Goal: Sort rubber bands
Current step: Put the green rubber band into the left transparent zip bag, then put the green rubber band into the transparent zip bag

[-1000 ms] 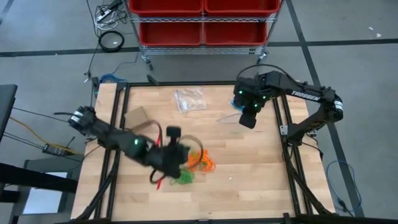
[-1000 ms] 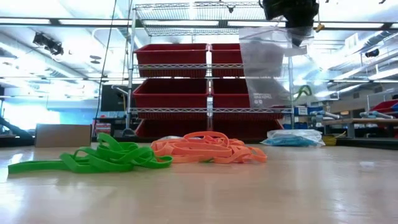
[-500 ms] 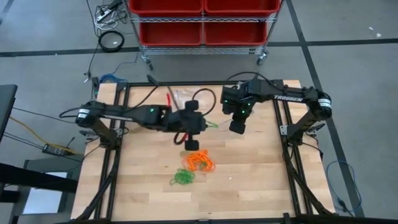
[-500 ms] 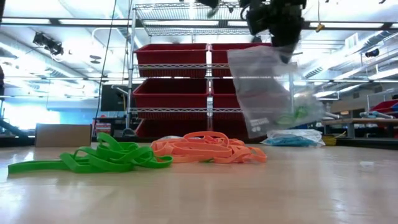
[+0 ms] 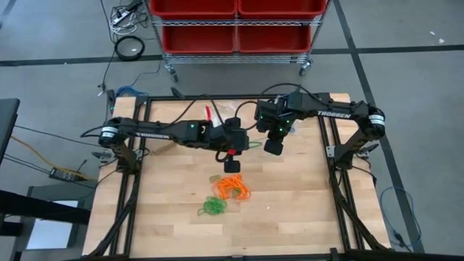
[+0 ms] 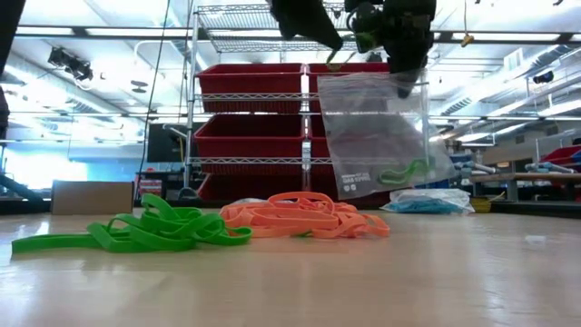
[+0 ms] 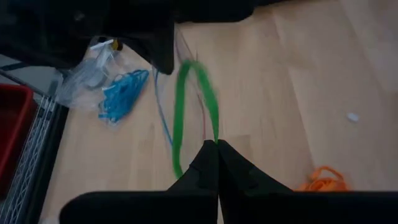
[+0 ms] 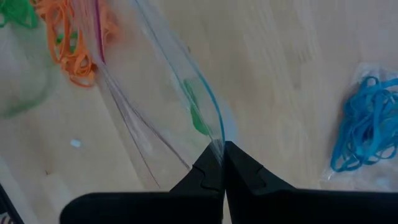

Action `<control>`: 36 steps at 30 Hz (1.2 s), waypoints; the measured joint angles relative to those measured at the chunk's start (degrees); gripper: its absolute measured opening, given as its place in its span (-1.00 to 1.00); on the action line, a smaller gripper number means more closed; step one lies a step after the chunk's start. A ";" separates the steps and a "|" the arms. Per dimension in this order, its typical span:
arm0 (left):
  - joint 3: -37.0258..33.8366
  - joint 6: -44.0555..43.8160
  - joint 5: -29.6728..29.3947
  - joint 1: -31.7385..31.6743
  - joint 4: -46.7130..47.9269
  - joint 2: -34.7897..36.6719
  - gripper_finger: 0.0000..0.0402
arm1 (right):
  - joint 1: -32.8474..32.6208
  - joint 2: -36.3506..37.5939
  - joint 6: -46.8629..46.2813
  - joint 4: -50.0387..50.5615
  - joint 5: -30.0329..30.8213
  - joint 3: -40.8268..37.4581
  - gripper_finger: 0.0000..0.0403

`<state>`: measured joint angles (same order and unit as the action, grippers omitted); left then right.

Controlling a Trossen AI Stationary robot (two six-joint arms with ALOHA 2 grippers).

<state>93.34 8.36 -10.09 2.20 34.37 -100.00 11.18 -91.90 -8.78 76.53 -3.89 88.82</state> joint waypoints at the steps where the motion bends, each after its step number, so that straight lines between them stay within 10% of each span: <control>1: 0.00 0.00 0.72 -0.01 -0.75 -0.03 -1.00 | 0.00 0.00 0.00 -0.17 0.03 0.02 -1.00; 36: 0.30 -6.16 1.34 -2.04 0.70 -2.39 -0.52 | -1.42 0.00 -0.02 -0.48 1.24 0.02 -1.00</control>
<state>93.64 2.20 -8.76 0.15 35.07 -102.39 9.76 -91.90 -8.80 76.04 -2.64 88.84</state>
